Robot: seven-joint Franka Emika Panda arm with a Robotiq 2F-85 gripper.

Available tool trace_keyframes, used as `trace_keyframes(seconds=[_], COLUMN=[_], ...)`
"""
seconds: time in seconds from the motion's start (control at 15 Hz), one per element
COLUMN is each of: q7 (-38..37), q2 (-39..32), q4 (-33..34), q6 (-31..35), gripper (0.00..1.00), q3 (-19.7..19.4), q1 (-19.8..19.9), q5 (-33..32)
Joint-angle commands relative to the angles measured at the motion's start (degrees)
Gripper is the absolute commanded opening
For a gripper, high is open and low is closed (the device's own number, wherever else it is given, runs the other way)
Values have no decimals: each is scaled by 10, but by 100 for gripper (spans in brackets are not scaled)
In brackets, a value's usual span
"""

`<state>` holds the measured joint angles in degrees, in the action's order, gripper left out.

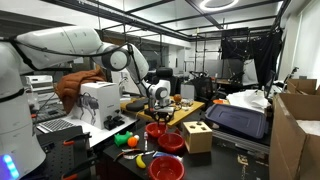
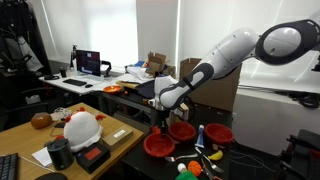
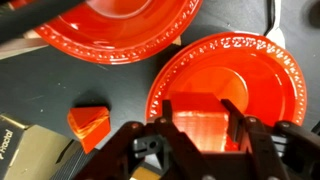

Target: Remove the red block out of the bowl

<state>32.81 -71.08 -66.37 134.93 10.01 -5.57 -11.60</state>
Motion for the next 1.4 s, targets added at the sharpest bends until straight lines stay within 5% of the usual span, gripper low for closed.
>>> trace_keyframes(seconds=[0.0,0.47,1.07,1.33], q7=[11,1,-91,-136], q2=[99,218,269,298], q4=[-93,-208,-371,-440], q6=[-56,-106,48,58], gripper=[26,26,26,26], q3=[8,-19,-81,-76], q1=[20,36,41,45], q5=[3,-6,-42,-23])
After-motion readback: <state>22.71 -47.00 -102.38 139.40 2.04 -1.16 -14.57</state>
